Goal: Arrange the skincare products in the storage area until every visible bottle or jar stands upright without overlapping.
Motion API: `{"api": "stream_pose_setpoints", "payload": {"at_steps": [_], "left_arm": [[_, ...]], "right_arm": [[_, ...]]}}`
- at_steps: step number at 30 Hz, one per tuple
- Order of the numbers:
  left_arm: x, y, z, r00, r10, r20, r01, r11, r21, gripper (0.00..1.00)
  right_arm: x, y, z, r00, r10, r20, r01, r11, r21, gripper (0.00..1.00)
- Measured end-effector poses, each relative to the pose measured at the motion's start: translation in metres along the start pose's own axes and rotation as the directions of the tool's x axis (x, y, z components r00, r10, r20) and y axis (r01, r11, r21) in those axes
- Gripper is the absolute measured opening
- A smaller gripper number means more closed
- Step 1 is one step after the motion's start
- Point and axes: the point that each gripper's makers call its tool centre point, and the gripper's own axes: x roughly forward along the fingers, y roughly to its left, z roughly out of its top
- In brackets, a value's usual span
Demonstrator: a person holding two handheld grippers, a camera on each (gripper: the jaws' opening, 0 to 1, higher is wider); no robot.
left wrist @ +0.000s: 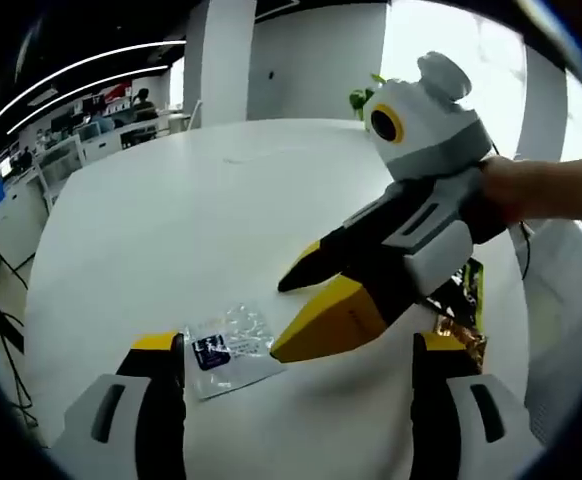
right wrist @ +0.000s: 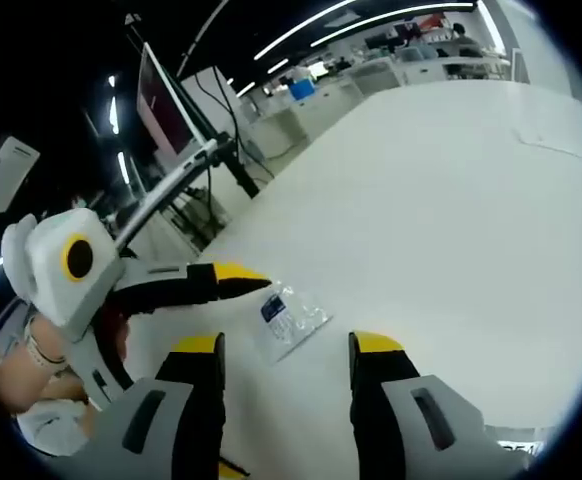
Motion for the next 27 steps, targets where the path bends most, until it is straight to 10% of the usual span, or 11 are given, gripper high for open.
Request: {"api": "stream_pose_setpoints", "payload": {"at_steps": [27], "left_arm": [[0.007, -0.005, -0.012, 0.999, -0.010, -0.051, 0.011, 1.000, 0.025, 0.92]], "right_arm": [[0.015, 0.014, 0.010, 0.998, 0.038, 0.042, -0.042, 0.995, 0.089, 0.49]]}}
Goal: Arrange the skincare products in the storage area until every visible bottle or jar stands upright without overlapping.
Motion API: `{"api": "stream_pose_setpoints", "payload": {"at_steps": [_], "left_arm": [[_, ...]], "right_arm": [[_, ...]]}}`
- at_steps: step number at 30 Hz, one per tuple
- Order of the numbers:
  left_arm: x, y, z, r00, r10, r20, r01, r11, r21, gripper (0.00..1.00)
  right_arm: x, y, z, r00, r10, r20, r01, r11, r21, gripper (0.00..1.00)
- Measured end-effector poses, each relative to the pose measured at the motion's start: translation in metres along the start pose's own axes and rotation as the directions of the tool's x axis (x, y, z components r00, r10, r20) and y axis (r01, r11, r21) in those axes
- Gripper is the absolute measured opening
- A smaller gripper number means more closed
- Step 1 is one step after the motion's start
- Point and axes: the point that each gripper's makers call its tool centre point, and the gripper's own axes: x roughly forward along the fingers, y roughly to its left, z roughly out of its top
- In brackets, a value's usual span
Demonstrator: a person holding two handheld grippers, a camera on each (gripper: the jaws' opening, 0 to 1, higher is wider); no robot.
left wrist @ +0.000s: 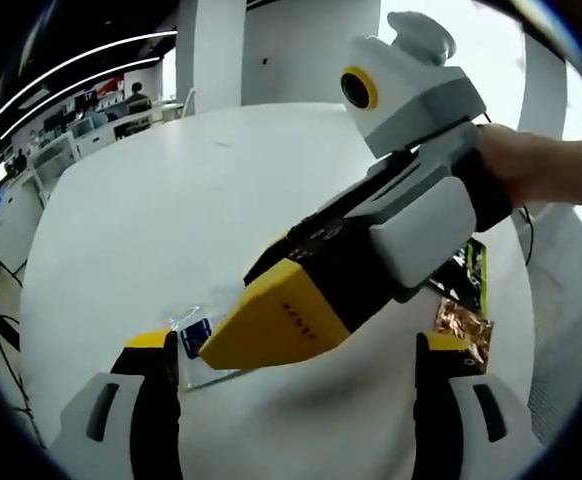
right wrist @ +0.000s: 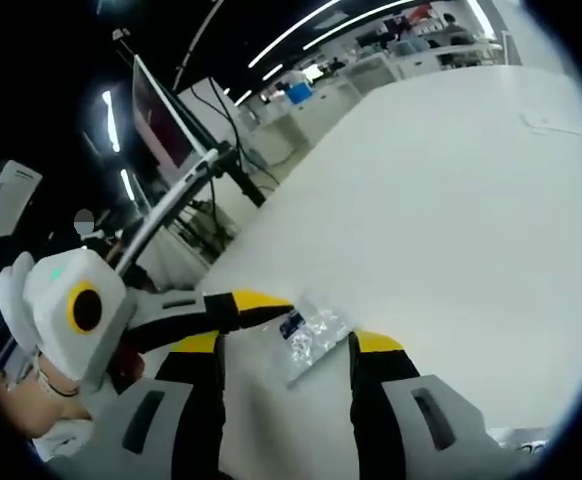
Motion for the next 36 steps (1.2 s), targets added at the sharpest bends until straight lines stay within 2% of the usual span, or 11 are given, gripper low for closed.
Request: {"api": "stream_pose_setpoints", "payload": {"at_steps": [3, 6, 8, 10, 12, 18, 20, 24, 31, 36], "left_arm": [[0.001, 0.000, 0.001, 1.000, 0.003, 0.007, -0.003, 1.000, -0.009, 0.93], [0.001, -0.001, 0.000, 1.000, 0.006, 0.008, -0.006, 1.000, -0.003, 0.94], [0.001, 0.000, 0.000, 1.000, 0.007, 0.013, -0.007, 1.000, -0.003, 0.94], [0.001, 0.000, 0.000, 1.000, 0.006, 0.018, -0.006, 1.000, -0.006, 0.93], [0.000, 0.000, 0.000, 1.000, 0.006, 0.019, -0.006, 1.000, -0.009, 0.94], [0.000, 0.001, 0.000, 1.000, 0.006, 0.021, -0.006, 1.000, -0.007, 0.94], [-0.001, 0.001, 0.000, 1.000, 0.007, 0.024, -0.007, 1.000, -0.012, 0.94], [-0.001, 0.002, 0.001, 0.999, 0.007, 0.035, -0.007, 1.000, -0.021, 0.94], [-0.002, 0.001, 0.000, 0.999, 0.007, 0.032, -0.007, 1.000, -0.014, 0.94], [-0.004, 0.001, 0.001, 0.999, 0.015, 0.029, -0.015, 1.000, -0.005, 0.94]], "right_arm": [[0.002, 0.001, 0.000, 1.000, 0.014, 0.012, -0.014, 0.999, 0.044, 0.49], [0.002, 0.001, 0.000, 1.000, 0.010, 0.014, -0.011, 0.998, 0.054, 0.47], [0.003, -0.002, -0.001, 1.000, -0.001, 0.016, -0.001, 0.997, 0.073, 0.42], [0.005, 0.001, -0.001, 0.999, 0.021, 0.028, -0.025, 0.989, 0.147, 0.37], [0.007, -0.003, -0.002, 0.999, 0.014, 0.033, -0.019, 0.988, 0.152, 0.37], [0.013, 0.000, -0.003, 0.999, 0.024, 0.043, -0.033, 0.978, 0.208, 0.23], [0.015, 0.002, -0.004, 0.999, 0.017, 0.040, -0.025, 0.981, 0.192, 0.21], [0.017, 0.006, -0.008, 0.999, 0.022, 0.029, -0.026, 0.984, 0.179, 0.08], [0.019, 0.001, -0.012, 1.000, 0.000, 0.007, -0.001, 0.989, 0.145, 0.03], [0.018, -0.001, -0.009, 0.999, -0.029, 0.013, 0.029, 0.998, 0.060, 0.01]]}}
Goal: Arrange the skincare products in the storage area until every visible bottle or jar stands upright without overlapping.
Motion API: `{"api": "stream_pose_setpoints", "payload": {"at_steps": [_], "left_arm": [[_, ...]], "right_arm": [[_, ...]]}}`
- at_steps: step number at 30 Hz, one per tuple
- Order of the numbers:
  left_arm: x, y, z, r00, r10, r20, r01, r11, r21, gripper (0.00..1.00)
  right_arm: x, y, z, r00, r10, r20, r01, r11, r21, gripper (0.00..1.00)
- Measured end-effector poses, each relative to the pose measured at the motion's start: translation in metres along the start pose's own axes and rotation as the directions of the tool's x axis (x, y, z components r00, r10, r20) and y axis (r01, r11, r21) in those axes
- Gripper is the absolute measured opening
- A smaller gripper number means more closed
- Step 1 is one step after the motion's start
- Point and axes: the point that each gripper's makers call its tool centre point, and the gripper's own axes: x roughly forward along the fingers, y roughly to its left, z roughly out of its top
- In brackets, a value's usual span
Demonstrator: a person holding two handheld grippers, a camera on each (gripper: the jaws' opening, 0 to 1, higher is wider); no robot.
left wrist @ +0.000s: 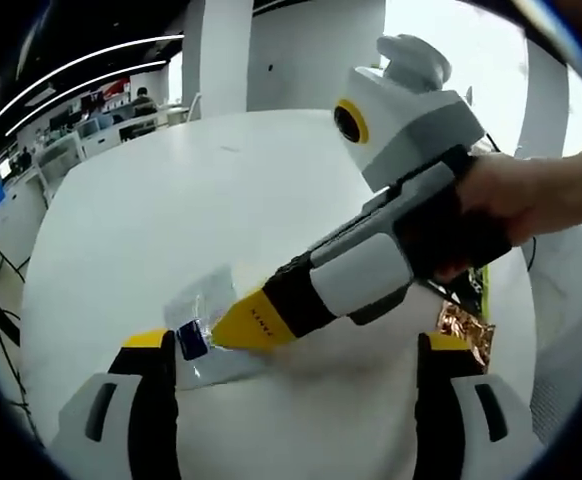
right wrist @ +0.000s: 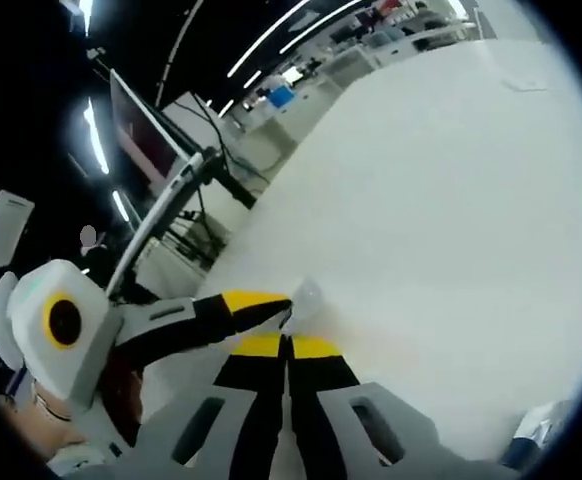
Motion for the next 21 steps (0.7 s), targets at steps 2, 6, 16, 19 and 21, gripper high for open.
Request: {"api": "stream_pose_setpoints", "payload": {"at_steps": [2, 6, 16, 19, 21], "left_arm": [[-0.003, 0.002, 0.000, 1.000, 0.008, 0.002, -0.008, 1.000, 0.001, 0.95], [-0.011, 0.007, -0.001, 1.000, 0.014, 0.012, -0.013, 0.999, -0.047, 0.93], [-0.032, 0.017, 0.009, 0.996, 0.044, 0.083, -0.031, 0.988, -0.150, 0.79], [-0.037, 0.013, 0.010, 0.996, 0.032, 0.086, -0.020, 0.990, -0.139, 0.70], [-0.040, 0.012, 0.010, 0.995, 0.034, 0.092, -0.020, 0.989, -0.146, 0.69]], "right_arm": [[-0.002, -0.001, 0.002, 1.000, 0.000, 0.004, 0.000, 1.000, -0.003, 0.01], [-0.008, -0.001, 0.005, 1.000, 0.006, 0.007, -0.006, 1.000, -0.010, 0.01], [-0.027, 0.001, 0.007, 1.000, 0.019, -0.014, -0.020, 0.996, -0.083, 0.01], [-0.032, 0.000, 0.009, 1.000, 0.013, -0.022, -0.016, 0.992, -0.126, 0.01], [-0.038, -0.002, 0.009, 1.000, 0.003, -0.024, -0.007, 0.989, -0.150, 0.01]]}}
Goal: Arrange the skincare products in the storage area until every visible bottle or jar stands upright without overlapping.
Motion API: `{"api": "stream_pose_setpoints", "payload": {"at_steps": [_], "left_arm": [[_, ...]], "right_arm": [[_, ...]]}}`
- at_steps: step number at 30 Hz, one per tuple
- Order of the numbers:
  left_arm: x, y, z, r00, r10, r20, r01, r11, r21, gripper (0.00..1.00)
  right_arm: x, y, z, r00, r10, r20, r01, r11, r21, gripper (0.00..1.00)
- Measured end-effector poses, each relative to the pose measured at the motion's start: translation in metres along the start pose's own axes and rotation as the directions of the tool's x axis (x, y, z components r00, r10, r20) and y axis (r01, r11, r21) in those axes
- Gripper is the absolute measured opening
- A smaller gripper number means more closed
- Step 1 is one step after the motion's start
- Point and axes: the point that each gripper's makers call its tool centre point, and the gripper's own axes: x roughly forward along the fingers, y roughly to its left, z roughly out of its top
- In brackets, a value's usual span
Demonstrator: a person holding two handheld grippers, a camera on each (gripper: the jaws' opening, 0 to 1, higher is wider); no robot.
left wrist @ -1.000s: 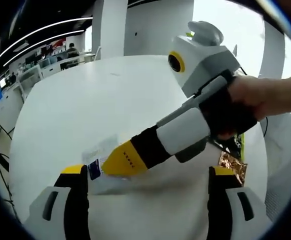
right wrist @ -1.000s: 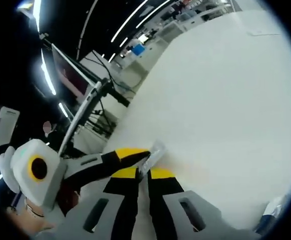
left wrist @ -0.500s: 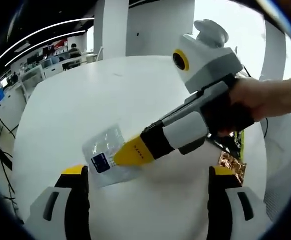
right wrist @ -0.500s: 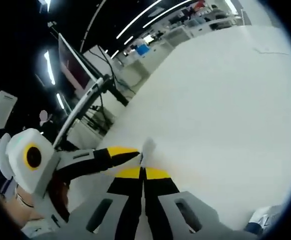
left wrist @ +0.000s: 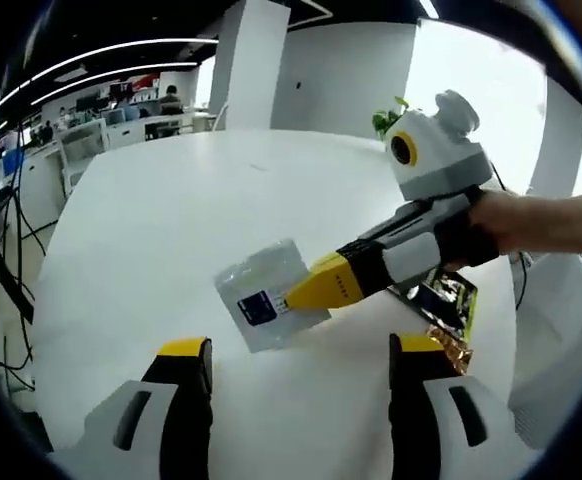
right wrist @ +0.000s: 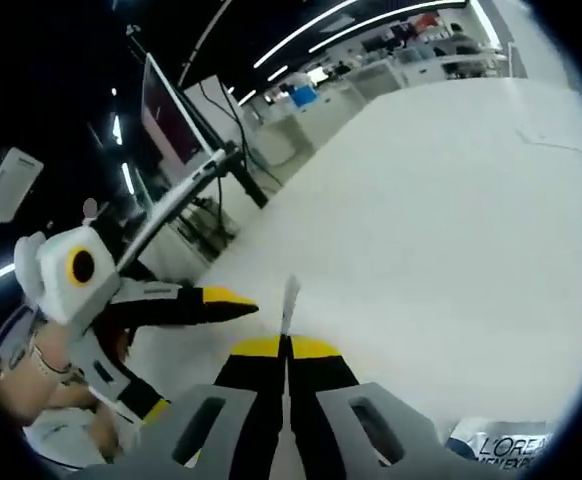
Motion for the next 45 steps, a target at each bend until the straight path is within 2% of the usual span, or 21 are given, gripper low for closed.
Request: {"api": "stream_pose_setpoints", "payload": {"at_steps": [8, 14, 18, 21, 27, 31, 33, 38, 40, 43, 45], "left_arm": [[-0.012, -0.003, 0.006, 0.999, -0.011, 0.042, 0.013, 0.998, -0.066, 0.53], [-0.017, -0.002, 0.014, 0.996, -0.012, 0.089, 0.023, 0.992, -0.122, 0.43], [-0.020, -0.007, 0.024, 0.989, -0.038, 0.146, 0.065, 0.981, -0.183, 0.37], [-0.021, -0.011, 0.027, 0.986, -0.053, 0.161, 0.084, 0.978, -0.190, 0.34], [-0.019, -0.024, 0.030, 0.980, -0.093, 0.174, 0.128, 0.971, -0.203, 0.29], [-0.020, -0.029, 0.027, 0.978, -0.122, 0.172, 0.158, 0.964, -0.214, 0.23], [-0.022, -0.040, 0.026, 0.966, -0.182, 0.182, 0.222, 0.947, -0.232, 0.20], [-0.021, -0.047, 0.025, 0.956, -0.217, 0.199, 0.263, 0.933, -0.246, 0.20], [-0.022, -0.052, 0.025, 0.947, -0.244, 0.208, 0.293, 0.922, -0.254, 0.21], [-0.025, -0.062, 0.028, 0.926, -0.298, 0.231, 0.355, 0.897, -0.265, 0.19], [-0.024, -0.064, 0.028, 0.924, -0.303, 0.232, 0.360, 0.894, -0.266, 0.19]], "right_arm": [[-0.021, -0.003, 0.000, 1.000, 0.000, 0.000, 0.000, 1.000, -0.021, 0.01], [-0.037, 0.004, -0.007, 1.000, 0.020, -0.001, -0.020, 0.999, -0.033, 0.01], [-0.048, 0.016, -0.013, 0.999, 0.045, -0.013, -0.045, 0.998, -0.048, 0.01], [-0.054, 0.023, -0.018, 0.998, 0.047, -0.046, -0.053, 0.989, -0.135, 0.01], [-0.065, 0.036, -0.018, 0.996, 0.089, -0.031, -0.092, 0.989, -0.119, 0.01], [-0.072, 0.043, -0.027, 0.992, 0.113, -0.063, -0.120, 0.983, -0.135, 0.01], [-0.077, 0.046, -0.031, 0.991, 0.114, -0.074, -0.125, 0.980, -0.158, 0.01], [-0.085, 0.050, -0.031, 0.987, 0.143, -0.079, -0.154, 0.974, -0.168, 0.01], [-0.089, 0.051, -0.033, 0.983, 0.163, -0.083, -0.175, 0.971, -0.163, 0.01], [-0.095, 0.053, -0.035, 0.979, 0.188, -0.084, -0.199, 0.968, -0.150, 0.01], [-0.098, 0.055, -0.037, 0.976, 0.203, -0.081, -0.213, 0.966, -0.144, 0.01]]}}
